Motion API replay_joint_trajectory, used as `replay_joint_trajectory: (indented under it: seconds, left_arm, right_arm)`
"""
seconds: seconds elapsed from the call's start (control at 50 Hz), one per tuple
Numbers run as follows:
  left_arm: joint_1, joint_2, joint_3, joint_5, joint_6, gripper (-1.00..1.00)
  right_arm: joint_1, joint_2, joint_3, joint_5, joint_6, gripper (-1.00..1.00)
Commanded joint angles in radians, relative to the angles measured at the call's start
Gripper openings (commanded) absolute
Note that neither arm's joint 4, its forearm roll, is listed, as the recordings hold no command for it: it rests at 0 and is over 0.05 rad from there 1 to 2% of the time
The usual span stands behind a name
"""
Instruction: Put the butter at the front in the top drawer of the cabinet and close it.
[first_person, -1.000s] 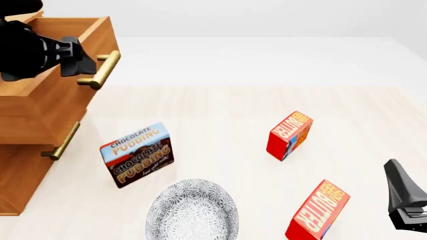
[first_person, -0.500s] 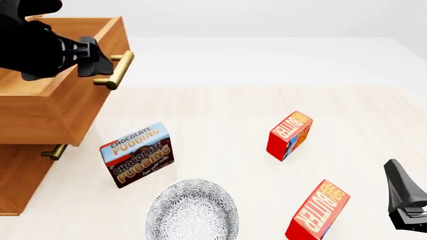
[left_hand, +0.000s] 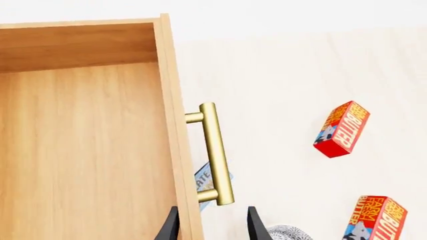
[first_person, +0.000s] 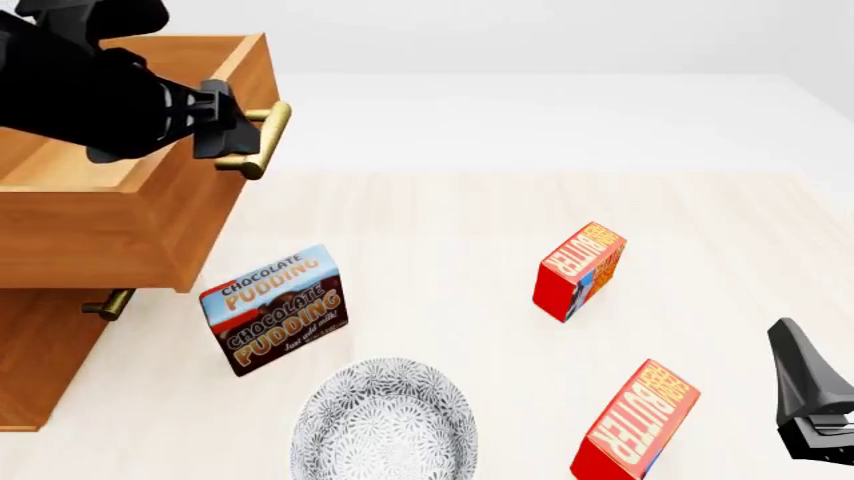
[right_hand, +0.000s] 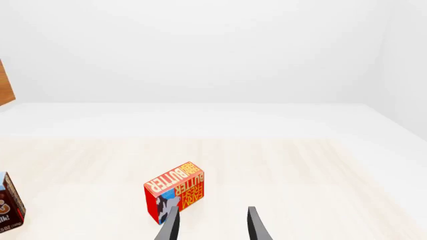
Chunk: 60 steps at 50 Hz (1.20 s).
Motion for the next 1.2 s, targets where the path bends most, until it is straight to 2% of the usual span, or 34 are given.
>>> replay_joint_trajectory:
  seconds: [0.02,0.24,0.36,0.42,0.54,0.84,0.96,1.16,1.2]
  left_arm:
    - [-0.065,0.055,-0.015,-0.025,0.02,1.0]
    - [-0.071,0.067,-0.062,0.009,0.042,1.0]
    - [-0.031,0.05,-0.139,0.092,0.1,1.0]
    - [-0.037,0.05,-0.158,0.112,0.103,1.0]
    - [-0.01,0.041,-0.217,0.171,0.151,1.0]
    - [-0.002,0.018,-0.285,0.248,0.232,1.0]
    - [-0.034,0.014,-0.322,0.267,0.274,1.0]
    - [-0.11,0.052,-0.319,0.242,0.333,1.0]
    - [-0.189,0.089,-0.338,0.223,0.304,1.0]
  right_arm:
    - [0.0,0.001,0.002,-0.003,0.0,1.0]
    - [0.0,0.001,0.002,-0.003,0.0,1.0]
    - [0.0,0.001,0.002,-0.003,0.0,1.0]
    - [0.0,0.001,0.002,-0.003,0.0,1.0]
    - [0.0,0.001,0.002,-0.003,0.0,1.0]
    - [0.0,0.001,0.002,-0.003,0.0,1.0]
    - [0.0,0.001,0.002,-0.003,0.0,1.0]
    - [0.0,0.001,0.002,-0.003,0.0,1.0]
    - [0.0,0.001,0.002,-0.003,0.0,1.0]
